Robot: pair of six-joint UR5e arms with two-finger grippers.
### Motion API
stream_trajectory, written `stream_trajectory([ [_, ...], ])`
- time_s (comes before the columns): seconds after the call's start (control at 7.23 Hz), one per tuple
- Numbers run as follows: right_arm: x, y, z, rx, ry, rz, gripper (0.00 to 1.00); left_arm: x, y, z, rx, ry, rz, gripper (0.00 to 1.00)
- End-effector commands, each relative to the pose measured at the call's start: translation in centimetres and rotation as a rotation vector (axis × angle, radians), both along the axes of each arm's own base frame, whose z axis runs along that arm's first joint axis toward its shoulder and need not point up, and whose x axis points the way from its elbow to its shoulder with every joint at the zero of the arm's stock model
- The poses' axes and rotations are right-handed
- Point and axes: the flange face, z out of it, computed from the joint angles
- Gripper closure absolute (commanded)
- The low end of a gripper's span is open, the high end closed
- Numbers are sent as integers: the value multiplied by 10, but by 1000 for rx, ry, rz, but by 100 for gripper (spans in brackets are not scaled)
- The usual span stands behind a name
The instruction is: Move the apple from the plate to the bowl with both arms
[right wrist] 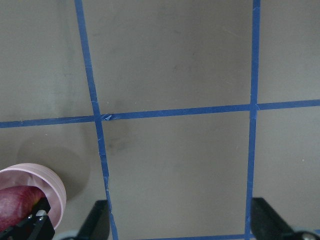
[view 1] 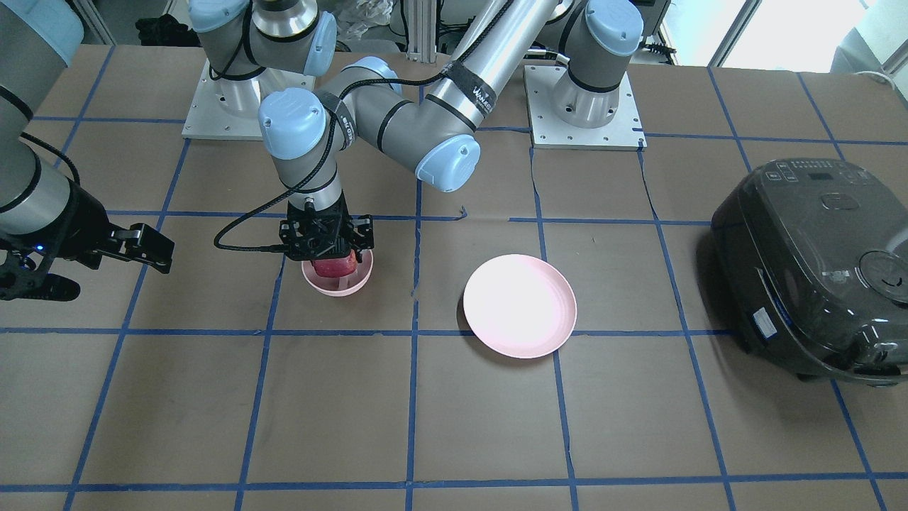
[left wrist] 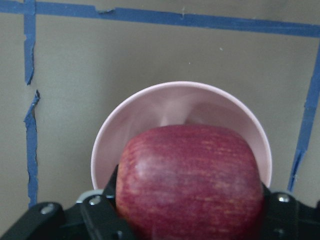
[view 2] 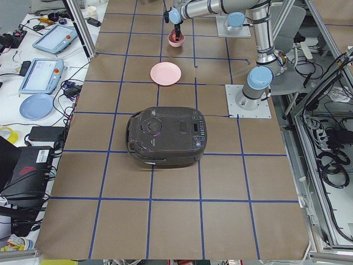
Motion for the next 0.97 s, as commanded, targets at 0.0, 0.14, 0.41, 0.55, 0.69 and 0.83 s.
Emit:
stream_trajectory([
  [0.0, 0, -1, 3, -8, 0, 1, 0, 2, 3, -7, 7, -2, -3, 0],
  [0.14, 0, -1, 2, -6, 0, 1, 0, 2, 3, 17, -23, 22, -8, 0],
  [0.41, 0, -1, 1, -5, 1, 1, 0, 12, -1, 56, -74, 51, -30, 0],
  [0.55, 0, -1, 2, -7, 2, 0, 0, 38, -13, 80, -83, 48, -57, 0],
  [0.69, 0, -1, 7, -16, 4, -3, 0, 78, -32, 108, -58, 36, -12, 0],
  [0.83, -1, 2, 16, -33, 11, -7, 0, 118, -44, 130, -31, 14, -66, 0],
])
